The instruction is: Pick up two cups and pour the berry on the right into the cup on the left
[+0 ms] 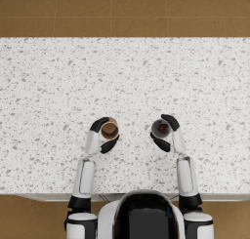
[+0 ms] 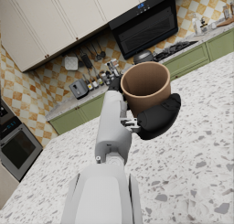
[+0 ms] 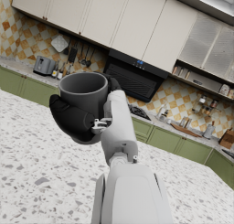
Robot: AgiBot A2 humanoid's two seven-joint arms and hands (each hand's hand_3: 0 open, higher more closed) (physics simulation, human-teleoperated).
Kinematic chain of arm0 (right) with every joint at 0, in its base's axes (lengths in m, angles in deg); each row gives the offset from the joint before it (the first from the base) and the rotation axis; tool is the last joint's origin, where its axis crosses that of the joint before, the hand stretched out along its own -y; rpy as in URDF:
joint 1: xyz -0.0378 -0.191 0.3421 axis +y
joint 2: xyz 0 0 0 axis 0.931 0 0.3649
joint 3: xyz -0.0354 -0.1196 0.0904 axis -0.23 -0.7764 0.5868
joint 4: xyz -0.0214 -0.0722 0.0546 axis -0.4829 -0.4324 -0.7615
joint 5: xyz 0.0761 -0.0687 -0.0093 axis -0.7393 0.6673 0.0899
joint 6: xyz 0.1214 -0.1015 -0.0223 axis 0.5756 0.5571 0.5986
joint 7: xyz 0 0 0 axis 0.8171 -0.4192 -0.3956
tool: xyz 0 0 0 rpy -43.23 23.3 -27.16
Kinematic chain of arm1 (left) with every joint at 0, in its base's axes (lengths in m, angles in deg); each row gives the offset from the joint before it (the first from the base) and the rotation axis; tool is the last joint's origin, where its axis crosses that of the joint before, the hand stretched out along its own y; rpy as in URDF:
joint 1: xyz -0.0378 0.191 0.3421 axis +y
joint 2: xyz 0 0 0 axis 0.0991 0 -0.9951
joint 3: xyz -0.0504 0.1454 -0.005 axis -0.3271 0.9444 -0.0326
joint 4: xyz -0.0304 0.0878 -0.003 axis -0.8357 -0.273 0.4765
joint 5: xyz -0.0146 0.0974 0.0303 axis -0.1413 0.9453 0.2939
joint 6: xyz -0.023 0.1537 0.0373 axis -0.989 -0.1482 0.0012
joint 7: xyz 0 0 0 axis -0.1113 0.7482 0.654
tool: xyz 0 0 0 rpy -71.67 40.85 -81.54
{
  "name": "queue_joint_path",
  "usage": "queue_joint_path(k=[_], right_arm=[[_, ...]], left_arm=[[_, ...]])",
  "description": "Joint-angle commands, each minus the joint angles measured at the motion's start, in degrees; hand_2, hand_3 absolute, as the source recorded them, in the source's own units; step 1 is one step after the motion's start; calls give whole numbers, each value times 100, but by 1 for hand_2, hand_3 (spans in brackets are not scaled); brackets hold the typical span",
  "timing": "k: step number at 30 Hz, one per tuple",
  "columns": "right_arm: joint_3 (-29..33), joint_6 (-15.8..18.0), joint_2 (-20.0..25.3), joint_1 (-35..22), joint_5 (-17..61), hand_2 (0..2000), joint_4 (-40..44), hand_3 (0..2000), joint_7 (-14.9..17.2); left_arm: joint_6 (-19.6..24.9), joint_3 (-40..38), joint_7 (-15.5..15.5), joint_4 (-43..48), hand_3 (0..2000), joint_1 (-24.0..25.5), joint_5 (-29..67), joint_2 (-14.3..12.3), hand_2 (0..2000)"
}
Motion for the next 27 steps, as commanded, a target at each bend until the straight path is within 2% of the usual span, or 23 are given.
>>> queue_joint_path(k=[1, 12, 19, 27], right_arm=[[-167, 6, 165, -423, 183, 2000, 85, 1280, 0], [-596, 97, 521, -1051, 2199, 2000, 198, 1280, -6], [-1057, 111, 657, -1187, 3487, 2000, 126, 1280, -11], [-1216, 117, 779, -1286, 4959, 2000, 256, 1280, -21]], left_arm=[[2, 408, 0, 257, 1280, -37, 48, -28, 2000], [11, 806, -2, 165, 1280, 30, 167, -111, 2000], [10, 792, 1, -128, 1280, -121, 170, -261, 2000], [-3, 835, 1, -346, 1280, -165, 169, -350, 2000]])
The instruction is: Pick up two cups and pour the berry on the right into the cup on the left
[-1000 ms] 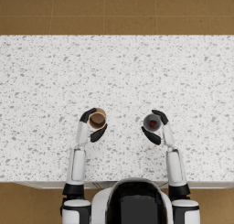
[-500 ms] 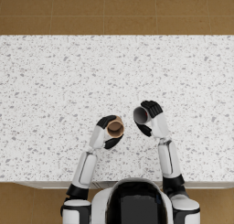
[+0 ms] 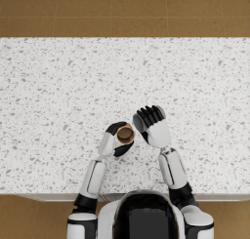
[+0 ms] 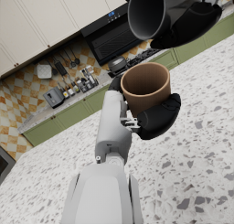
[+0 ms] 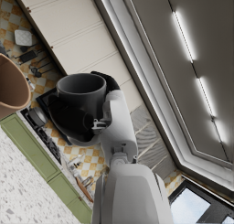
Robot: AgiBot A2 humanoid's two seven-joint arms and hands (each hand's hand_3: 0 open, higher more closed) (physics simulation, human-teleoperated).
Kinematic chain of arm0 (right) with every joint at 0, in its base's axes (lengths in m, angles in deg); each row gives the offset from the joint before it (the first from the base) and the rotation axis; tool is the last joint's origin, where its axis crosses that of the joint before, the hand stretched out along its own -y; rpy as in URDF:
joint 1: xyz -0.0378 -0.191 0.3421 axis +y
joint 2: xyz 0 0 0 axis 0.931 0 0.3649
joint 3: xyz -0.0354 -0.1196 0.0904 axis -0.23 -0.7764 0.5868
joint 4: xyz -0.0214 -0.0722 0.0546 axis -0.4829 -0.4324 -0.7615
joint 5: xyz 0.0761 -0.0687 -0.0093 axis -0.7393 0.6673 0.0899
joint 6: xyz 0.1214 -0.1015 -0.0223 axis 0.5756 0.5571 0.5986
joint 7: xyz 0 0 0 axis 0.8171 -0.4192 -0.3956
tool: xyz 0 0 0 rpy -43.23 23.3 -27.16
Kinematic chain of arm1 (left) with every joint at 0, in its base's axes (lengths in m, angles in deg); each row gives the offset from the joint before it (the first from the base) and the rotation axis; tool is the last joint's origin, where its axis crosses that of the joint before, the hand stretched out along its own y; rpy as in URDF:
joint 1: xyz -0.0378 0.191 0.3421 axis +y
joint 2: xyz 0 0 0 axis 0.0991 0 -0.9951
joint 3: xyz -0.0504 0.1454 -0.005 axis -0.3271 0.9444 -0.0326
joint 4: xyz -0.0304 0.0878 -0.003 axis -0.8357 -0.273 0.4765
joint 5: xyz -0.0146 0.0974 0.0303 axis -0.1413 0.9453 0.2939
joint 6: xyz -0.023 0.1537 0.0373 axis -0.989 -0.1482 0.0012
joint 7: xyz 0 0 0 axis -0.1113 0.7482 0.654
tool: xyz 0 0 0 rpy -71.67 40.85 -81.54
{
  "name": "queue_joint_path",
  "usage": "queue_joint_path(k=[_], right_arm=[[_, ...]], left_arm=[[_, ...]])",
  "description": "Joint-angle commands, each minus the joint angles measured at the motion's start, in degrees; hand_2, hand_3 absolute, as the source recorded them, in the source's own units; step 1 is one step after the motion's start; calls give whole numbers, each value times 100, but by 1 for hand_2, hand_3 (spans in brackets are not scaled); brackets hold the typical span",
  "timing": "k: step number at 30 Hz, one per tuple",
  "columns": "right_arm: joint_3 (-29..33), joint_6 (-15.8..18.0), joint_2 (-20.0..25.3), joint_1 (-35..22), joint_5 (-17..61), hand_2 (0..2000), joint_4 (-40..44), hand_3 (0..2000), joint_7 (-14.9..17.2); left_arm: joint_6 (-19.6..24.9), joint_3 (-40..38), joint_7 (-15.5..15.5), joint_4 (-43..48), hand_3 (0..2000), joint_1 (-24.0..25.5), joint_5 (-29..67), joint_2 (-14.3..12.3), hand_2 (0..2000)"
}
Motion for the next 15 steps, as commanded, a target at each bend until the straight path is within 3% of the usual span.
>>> queue_joint_path(k=[1, 9, 10, 11, 15], right_arm=[[4, 12, 92, -145, 184, 2000, 97, 1280, -2], [-351, 6, 94, -139, 1658, 2000, -101, 1280, -6], [-2379, 13, -1908, -1486, 1842, 2000, -131, 1280, -7], [-868, 57, -388, -392, 2015, 2000, -170, 1280, -10], [-975, -54, -478, -369, 2759, 2000, -290, 1280, 0]], left_arm=[[2, 50, 1, -81, 1280, -15, 0, -16, 2000], [2, 111, 2, -286, 1280, -15, 0, -80, 2000], [2, 95, 2, -296, 1280, -37, 0, -100, 2000], [2, 73, 2, -290, 1280, -65, 1, -122, 2000], [2, 30, 2, -311, 1280, -107, 0, -171, 2000]])
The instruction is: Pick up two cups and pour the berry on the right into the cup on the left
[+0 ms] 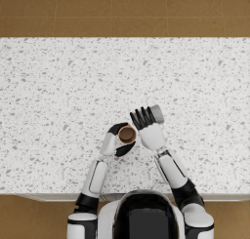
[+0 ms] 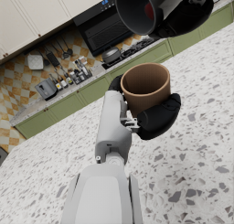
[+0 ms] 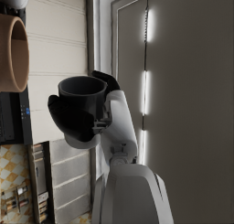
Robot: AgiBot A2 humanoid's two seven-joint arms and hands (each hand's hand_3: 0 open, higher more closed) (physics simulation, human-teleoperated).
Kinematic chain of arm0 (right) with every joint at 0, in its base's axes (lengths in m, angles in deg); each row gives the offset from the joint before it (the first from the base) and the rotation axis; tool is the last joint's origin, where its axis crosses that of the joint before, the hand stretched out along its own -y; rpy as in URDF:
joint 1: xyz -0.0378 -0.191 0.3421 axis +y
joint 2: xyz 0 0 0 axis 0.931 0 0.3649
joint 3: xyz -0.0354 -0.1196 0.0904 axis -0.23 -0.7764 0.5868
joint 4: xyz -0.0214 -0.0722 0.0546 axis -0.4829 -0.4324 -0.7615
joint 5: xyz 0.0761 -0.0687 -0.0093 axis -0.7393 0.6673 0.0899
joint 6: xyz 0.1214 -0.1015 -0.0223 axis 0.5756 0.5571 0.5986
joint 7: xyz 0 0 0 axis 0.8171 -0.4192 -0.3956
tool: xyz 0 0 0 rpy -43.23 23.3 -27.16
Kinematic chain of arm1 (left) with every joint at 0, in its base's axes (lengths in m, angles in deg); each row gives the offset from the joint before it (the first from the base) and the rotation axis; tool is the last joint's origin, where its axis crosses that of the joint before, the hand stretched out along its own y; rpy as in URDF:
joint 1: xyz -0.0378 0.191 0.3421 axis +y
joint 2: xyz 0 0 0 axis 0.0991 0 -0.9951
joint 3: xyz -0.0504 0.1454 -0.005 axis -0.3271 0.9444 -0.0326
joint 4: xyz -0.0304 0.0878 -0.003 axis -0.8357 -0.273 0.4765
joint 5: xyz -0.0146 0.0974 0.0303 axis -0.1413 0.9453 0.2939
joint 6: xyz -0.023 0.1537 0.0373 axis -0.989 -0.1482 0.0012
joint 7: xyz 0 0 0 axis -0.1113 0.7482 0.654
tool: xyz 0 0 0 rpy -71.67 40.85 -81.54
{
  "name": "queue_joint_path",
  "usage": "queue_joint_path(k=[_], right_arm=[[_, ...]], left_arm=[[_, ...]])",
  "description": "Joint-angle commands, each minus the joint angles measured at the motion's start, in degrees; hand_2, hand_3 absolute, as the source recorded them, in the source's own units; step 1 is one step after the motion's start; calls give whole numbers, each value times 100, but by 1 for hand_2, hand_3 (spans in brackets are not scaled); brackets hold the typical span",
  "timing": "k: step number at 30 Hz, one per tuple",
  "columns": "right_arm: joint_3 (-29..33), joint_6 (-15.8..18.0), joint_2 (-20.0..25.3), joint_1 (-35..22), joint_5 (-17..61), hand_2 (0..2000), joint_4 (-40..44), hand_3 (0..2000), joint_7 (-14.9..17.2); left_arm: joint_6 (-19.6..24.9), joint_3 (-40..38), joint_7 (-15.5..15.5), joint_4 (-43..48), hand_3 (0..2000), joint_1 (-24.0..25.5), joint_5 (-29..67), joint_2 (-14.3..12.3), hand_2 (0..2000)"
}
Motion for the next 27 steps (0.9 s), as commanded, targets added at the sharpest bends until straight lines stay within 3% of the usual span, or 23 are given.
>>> queue_joint_path(k=[1, 8, 27], right_arm=[[-16, 2, 29, -10, 183, 2000, -154, 1280, 0], [51, 11, 113, 35, 1073, 2000, -185, 1280, 2], [162, 37, 62, 249, 1193, 2000, -207, 1280, -1]], left_arm=[[0, -44, 0, 33, 1280, -89, 0, -52, 2000], [10, -169, 4, -44, 1280, -144, 0, -121, 2000], [7, -238, 3, 95, 1280, 68, -1, -77, 2000]])
